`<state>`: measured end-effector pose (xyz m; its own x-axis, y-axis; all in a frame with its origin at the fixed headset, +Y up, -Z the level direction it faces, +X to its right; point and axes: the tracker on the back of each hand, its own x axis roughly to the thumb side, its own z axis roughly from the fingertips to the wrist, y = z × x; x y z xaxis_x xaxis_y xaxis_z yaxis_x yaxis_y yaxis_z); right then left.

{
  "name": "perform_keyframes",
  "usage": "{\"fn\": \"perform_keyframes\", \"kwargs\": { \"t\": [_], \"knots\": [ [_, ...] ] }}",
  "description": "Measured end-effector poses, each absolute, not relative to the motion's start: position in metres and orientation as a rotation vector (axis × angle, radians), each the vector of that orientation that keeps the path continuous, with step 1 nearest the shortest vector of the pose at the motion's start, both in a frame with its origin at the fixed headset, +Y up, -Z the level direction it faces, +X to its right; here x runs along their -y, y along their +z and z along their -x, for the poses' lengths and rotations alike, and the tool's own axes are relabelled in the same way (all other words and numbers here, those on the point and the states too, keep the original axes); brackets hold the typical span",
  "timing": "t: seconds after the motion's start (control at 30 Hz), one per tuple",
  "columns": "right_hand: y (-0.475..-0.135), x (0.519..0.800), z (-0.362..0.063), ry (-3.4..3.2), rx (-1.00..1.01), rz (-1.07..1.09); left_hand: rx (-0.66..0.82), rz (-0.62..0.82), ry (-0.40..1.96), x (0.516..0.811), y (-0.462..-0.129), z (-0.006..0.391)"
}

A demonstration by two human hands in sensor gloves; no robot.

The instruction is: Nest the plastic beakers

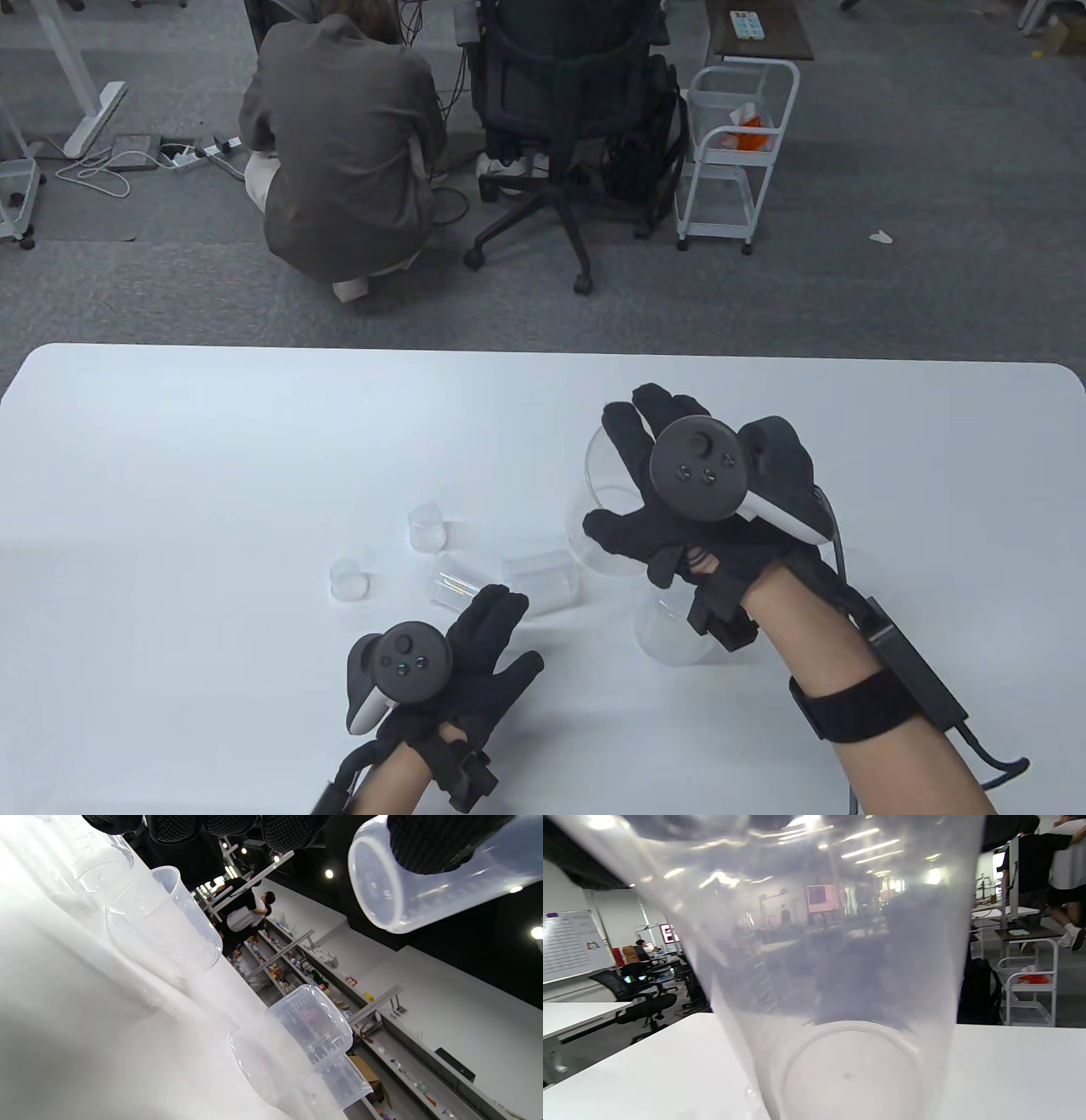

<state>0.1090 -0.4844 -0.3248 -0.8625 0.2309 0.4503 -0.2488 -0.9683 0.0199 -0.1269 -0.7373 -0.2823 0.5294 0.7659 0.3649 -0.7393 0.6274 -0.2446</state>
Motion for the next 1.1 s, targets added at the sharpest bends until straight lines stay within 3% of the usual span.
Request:
{"fn": "perform_keyframes", "kwargs": {
  "t": [0.2, 0.43, 0.8, 1.1],
  "knots": [
    [-0.295, 0.506, -0.108, 2.788, -0.042, -0.781, 0.469, 0.06, 0.899, 0.737, -0.282, 0.127],
    [-0.277, 0.554, -0.102, 2.804, -0.175, -0.852, 0.465, 0.059, 0.898, 0.738, -0.283, 0.128],
    [-0.282, 0.626, -0.094, 2.823, -0.289, -0.851, 0.463, 0.071, 0.893, 0.739, -0.283, 0.128],
    [-0.286, 0.651, -0.094, 2.816, -0.339, -0.832, 0.462, 0.073, 0.893, 0.74, -0.283, 0.128]
  ]
}}
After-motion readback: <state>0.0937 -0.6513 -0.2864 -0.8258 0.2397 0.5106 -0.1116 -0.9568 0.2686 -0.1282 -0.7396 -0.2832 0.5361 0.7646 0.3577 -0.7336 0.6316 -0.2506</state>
